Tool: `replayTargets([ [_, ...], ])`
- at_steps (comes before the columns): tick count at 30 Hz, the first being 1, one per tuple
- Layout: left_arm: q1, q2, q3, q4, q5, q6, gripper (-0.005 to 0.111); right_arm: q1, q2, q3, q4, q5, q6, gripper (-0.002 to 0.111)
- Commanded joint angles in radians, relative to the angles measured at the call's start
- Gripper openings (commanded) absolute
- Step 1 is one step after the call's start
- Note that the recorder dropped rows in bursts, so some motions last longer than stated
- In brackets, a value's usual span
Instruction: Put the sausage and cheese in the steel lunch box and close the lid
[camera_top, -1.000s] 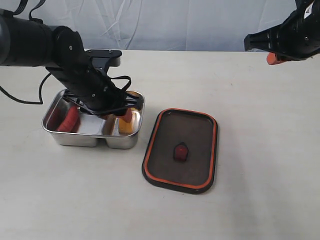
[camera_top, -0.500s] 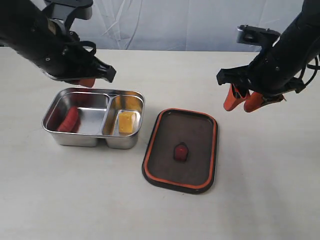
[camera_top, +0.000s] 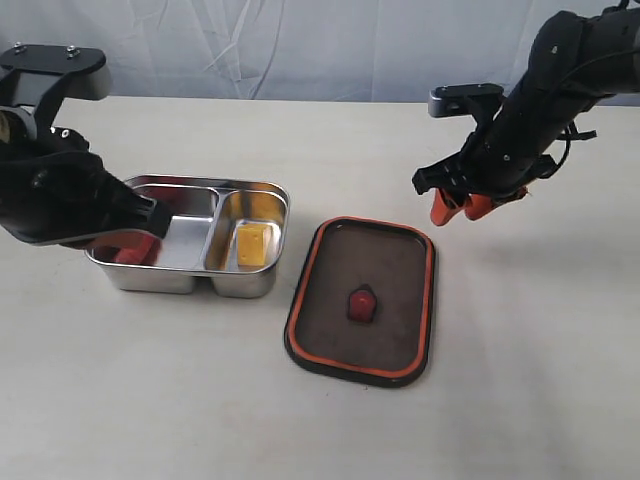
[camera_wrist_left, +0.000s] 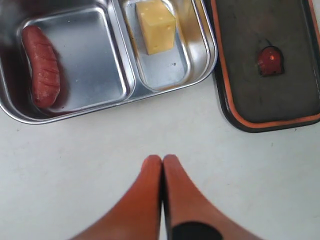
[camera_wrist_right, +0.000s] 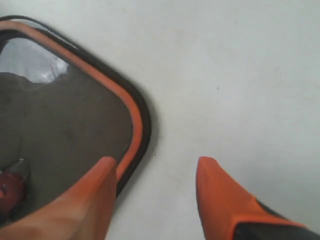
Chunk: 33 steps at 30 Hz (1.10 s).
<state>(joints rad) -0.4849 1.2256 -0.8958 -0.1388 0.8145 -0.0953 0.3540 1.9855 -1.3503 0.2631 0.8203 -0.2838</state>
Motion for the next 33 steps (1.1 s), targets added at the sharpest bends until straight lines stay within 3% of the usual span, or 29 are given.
replayTargets([
  [1, 0.004, -0.029, 0.008, -0.010, 0.020, -0.007, 0.000, -0.002, 0.048, -0.055, -0.003, 0.030, -0.026, 0.049],
  [13, 0.004, -0.029, 0.008, -0.010, 0.020, -0.007, 0.000, 0.095, 0.148, -0.120, -0.024, 0.033, -0.057, 0.049],
  [24, 0.004, -0.029, 0.008, -0.006, 0.019, -0.007, 0.000, 0.095, 0.201, -0.147, -0.105, 0.036, -0.054, 0.048],
  [27, 0.004, -0.029, 0.008, -0.006, 0.017, -0.007, 0.000, 0.095, 0.216, -0.147, -0.105, 0.033, -0.054, 0.039],
  [33, 0.004, -0.029, 0.008, -0.001, 0.017, -0.007, 0.000, 0.095, 0.225, -0.147, -0.105, 0.023, -0.054, -0.001],
])
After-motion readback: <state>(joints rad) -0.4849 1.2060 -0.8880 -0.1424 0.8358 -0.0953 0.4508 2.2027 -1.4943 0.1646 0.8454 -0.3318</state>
